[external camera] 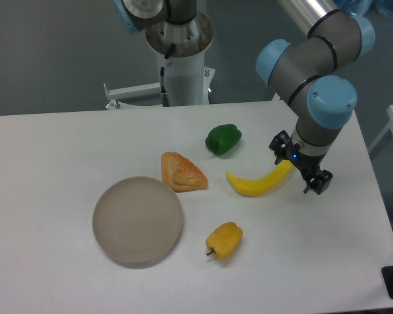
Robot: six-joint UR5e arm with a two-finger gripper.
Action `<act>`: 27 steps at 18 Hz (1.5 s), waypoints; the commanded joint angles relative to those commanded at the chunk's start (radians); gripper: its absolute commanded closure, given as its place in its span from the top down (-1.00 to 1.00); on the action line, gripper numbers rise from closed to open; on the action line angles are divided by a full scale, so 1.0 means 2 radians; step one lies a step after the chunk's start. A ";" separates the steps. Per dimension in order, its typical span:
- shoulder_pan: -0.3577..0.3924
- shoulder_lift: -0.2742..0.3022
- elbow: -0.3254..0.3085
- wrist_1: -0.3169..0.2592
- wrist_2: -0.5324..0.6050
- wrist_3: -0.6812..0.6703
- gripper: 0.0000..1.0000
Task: Pick up the yellow pepper from the table
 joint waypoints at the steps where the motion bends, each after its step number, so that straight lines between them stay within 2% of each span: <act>1: 0.000 0.000 0.000 0.000 0.000 -0.001 1.00; 11: -0.002 0.005 -0.002 0.000 -0.001 -0.001 1.00; 16: -0.002 0.019 -0.024 0.016 -0.009 -0.003 1.00; 19: -0.020 0.012 -0.025 0.032 -0.024 -0.069 1.00; 22: -0.025 0.007 -0.030 0.040 -0.047 -0.102 1.00; 27: -0.039 0.003 -0.047 0.073 -0.048 -0.130 1.00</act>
